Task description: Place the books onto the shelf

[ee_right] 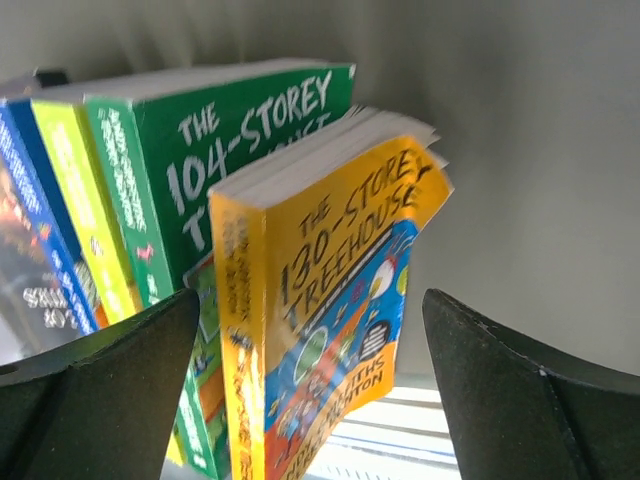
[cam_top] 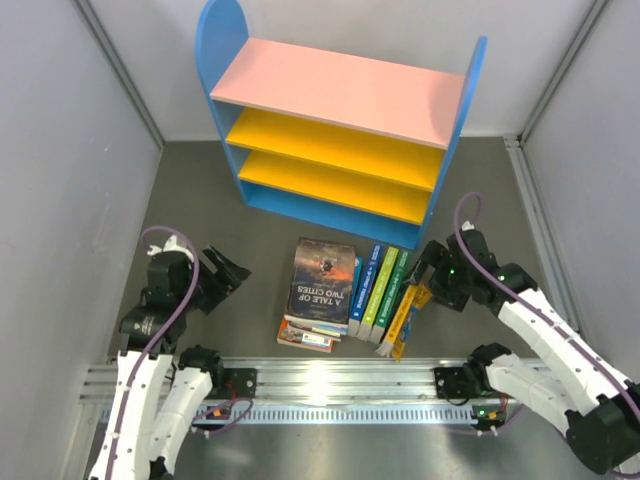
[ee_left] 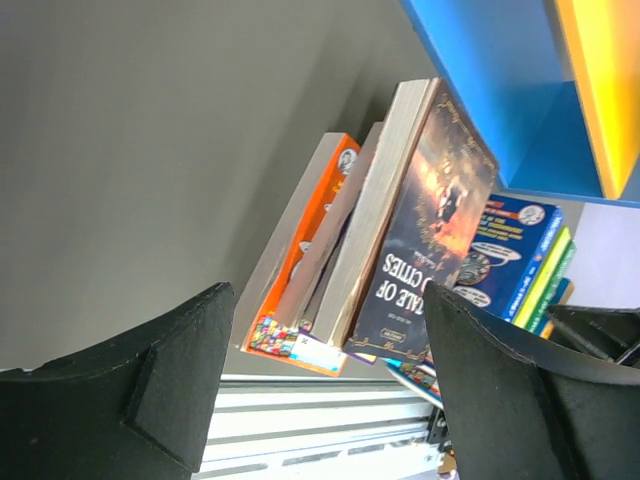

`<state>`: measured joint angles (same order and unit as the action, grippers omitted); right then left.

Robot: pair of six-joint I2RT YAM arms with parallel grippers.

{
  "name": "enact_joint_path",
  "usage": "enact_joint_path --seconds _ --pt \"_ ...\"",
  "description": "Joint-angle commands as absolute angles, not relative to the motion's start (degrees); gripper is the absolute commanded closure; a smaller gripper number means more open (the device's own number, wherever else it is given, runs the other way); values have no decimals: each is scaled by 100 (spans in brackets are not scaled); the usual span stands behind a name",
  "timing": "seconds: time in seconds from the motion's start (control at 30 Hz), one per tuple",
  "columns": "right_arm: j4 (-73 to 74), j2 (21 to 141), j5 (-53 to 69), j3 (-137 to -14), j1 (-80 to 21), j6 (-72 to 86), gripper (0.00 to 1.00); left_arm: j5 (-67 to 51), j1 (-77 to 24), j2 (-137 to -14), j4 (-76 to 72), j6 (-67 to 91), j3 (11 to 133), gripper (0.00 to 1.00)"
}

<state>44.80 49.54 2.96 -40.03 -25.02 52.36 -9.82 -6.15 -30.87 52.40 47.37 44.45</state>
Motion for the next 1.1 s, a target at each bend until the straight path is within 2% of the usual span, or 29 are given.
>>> enact_joint_path --seconds 0.0,0.03,0.13,0.17,0.27,0.4,0.43,0.53,0.57,0.73,0.77,0.8,0.83,0.9,0.93,1.07 --pt "4473 5045 -255 -4280 -2558 5300 8 -888 -615 -3111 5370 4509 4570 19" --pt "4517 5080 -324 -4289 -2566 5309 9 -870 -615 -3111 5388 4491 4553 19" --pt "4570 5194 -343 -4237 -2584 5282 23 -861 -615 -3111 5388 4482 4500 19" --pt "4570 5238 -343 -4193 -2593 5291 32 -861 -615 -3111 5379 4474 4491 19" --pt "4535 5247 -395 -4017 -2707 5343 52 -870 -615 -3120 5326 4474 4412 19" --pt "4334 5343 -369 -3858 -2839 5414 58 -923 -615 -3208 5177 4500 4316 19" --pt "4290 5379 -326 -3858 -2874 5414 64 -940 -615 -3234 5142 4509 4307 19" --pt "4367 5493 -273 -4060 -2909 5327 96 -1063 -615 -3392 4984 4448 4385 19" --pt "4473 5528 -299 -4295 -2900 5239 100 -1124 -615 -3453 4966 4412 4464 19" --pt "5596 5476 -799 -5631 -2900 4879 100 -1257 -615 -4226 5167 3965 5746 20" --pt "6060 5493 -930 -6478 -2909 4756 100 -1379 -615 -4489 5194 3816 6209 20" --pt "6265 5511 -975 -6486 -2909 4703 100 -1380 -615 -4639 5194 3814 6449 16" --pt "6441 5546 -984 -7052 -2900 4641 100 -1554 -624 -4780 5194 3771 6669 15" --pt "6854 5668 -958 -7609 -2909 4500 100 -1931 -624 -5253 5055 3770 7082 2" --pt "6908 5730 -775 -8072 -2918 4448 100 -2482 -633 -5395 4932 3866 7389 1" --pt "6409 5757 287 -8718 -2909 4517 100 -3189 -1036 -5949 3835 4481 7892 1"
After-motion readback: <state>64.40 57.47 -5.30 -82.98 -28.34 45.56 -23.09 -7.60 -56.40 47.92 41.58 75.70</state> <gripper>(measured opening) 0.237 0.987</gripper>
